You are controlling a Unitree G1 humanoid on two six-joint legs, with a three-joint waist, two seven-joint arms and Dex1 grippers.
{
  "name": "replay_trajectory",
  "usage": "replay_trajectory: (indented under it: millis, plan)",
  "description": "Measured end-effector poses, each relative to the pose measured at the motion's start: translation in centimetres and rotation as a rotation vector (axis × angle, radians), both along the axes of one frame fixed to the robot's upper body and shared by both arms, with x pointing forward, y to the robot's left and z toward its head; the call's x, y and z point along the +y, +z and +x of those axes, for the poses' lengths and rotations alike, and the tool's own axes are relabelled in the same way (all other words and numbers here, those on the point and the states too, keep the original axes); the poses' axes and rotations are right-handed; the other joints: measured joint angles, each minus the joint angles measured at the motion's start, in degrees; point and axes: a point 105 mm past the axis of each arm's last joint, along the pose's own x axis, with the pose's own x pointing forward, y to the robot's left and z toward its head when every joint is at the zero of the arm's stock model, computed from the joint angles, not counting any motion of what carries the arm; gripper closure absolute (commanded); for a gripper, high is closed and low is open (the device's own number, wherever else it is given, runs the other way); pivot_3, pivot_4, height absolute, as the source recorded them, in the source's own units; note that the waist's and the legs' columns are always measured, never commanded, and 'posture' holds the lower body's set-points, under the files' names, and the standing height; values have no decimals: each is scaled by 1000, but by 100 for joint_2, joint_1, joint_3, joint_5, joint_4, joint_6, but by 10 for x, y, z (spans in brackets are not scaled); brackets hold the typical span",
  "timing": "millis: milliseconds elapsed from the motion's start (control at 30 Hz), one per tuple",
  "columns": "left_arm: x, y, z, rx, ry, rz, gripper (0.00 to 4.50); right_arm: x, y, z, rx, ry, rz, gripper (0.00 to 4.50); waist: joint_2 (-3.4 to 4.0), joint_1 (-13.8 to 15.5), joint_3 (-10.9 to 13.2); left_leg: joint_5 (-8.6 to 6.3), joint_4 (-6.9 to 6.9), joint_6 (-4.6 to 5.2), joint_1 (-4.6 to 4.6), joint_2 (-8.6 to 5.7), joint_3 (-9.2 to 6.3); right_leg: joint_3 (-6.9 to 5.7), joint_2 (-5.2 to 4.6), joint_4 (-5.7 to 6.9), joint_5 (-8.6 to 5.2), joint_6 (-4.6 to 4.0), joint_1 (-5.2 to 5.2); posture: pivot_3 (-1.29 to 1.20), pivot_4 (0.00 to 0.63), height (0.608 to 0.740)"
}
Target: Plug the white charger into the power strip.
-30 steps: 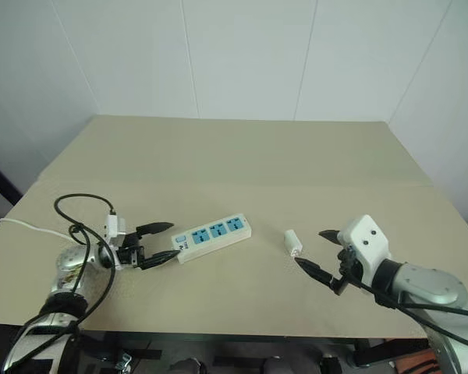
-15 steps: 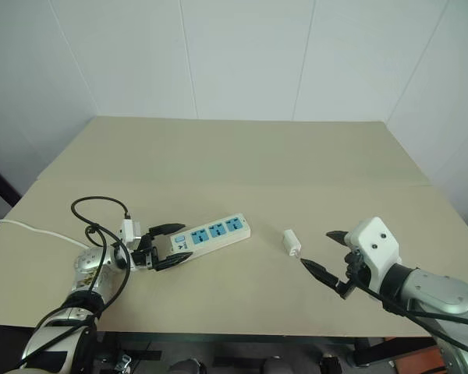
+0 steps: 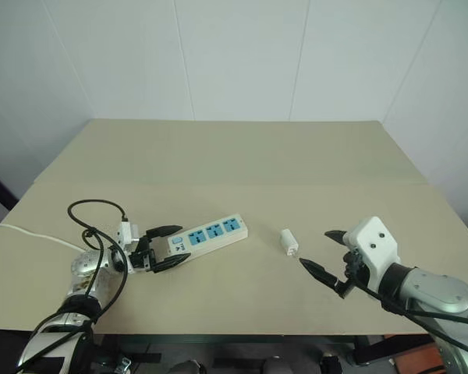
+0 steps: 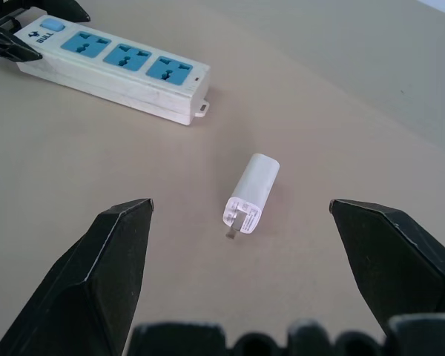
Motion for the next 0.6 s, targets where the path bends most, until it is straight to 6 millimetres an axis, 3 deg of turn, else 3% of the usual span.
replay_trajectory:
  millis: [233, 400, 600]
  plan:
    - [0, -3, -2, 45, 23, 0, 61, 2, -4, 0, 12, 4, 2, 0, 1, -46, 0, -1, -2, 0, 22, 1, -1, -1, 0, -8, -3, 3, 28, 0, 150, 740]
    - [-1, -4, -6, 45, 22, 6, 1208, 2, -5, 1, 15, 3, 1, 0, 0, -38, 0, -1, -4, 0, 21, 1, -1, -2, 0, -9, -3, 3, 29, 0, 150, 740]
    - [-1, -3, -7, 42, 26, 10, 1237, 2, -6, 1, 18, -2, 2, 0, 0, -33, 0, -1, -4, 0, 20, 1, -2, -2, 0, -12, -3, 3, 28, 0, 150, 740]
